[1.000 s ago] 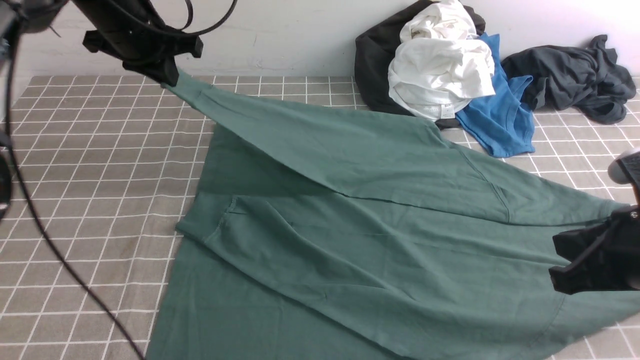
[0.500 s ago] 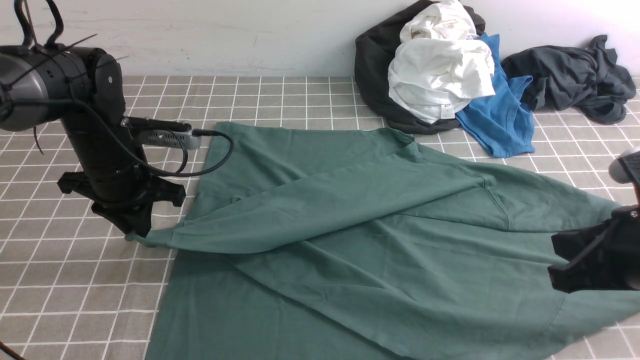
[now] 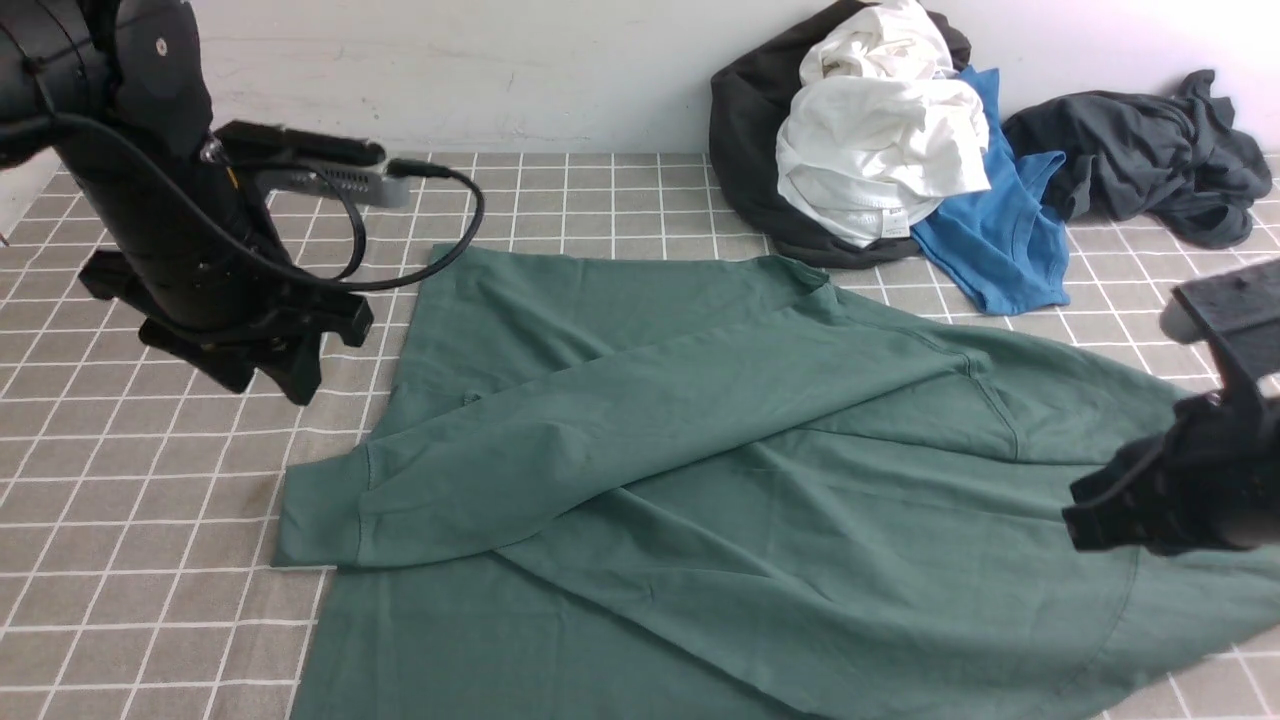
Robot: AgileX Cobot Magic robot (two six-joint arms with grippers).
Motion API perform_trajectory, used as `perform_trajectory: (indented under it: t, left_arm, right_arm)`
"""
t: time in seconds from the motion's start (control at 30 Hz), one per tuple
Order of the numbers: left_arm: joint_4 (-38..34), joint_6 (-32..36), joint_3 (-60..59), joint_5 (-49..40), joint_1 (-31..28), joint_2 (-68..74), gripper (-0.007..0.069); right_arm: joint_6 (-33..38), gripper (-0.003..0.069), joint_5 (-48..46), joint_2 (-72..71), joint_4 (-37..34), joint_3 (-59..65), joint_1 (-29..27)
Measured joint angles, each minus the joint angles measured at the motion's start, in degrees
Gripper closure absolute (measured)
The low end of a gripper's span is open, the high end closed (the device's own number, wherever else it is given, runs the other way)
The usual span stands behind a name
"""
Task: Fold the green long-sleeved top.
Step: Use both arms simultaneously to clamp the lower edge of the clothing fabric
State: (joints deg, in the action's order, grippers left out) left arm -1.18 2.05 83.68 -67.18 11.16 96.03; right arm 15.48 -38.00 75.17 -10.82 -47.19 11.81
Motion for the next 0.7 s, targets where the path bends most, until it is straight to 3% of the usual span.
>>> perform_trajectory:
  t: [0.13,0.2,0.37,0.53,0.7]
  left_arm:
    - [0.0,0.6,-0.2,0.0,3.5,-4.6,0.0314]
    - [0.0,1.5,-0.3,0.0,5.2,-8.0,0.0314]
    - [0.1,1.9,-0.3,-0.5,5.8,-12.4,0.0314]
    - [1.2,2.0,-0.3,-0.6,5.8,-15.6,0.0314]
    - [2.3,2.0,-0.3,-0.6,5.8,-15.9,0.0314]
  right_arm:
    - [-1.8,0.0507,0.3,8.9,1.7,-6.0,-2.4]
    - [-5.7,0.0391,1.1,18.0,4.6,-12.2,-5.9]
    - [-8.6,0.0264,1.1,31.2,5.7,-20.8,-9.5]
    - [-9.1,0.0235,0.9,40.3,3.4,-27.0,-9.1]
    - [-8.9,0.0256,1.4,42.2,1.4,-29.2,-8.5]
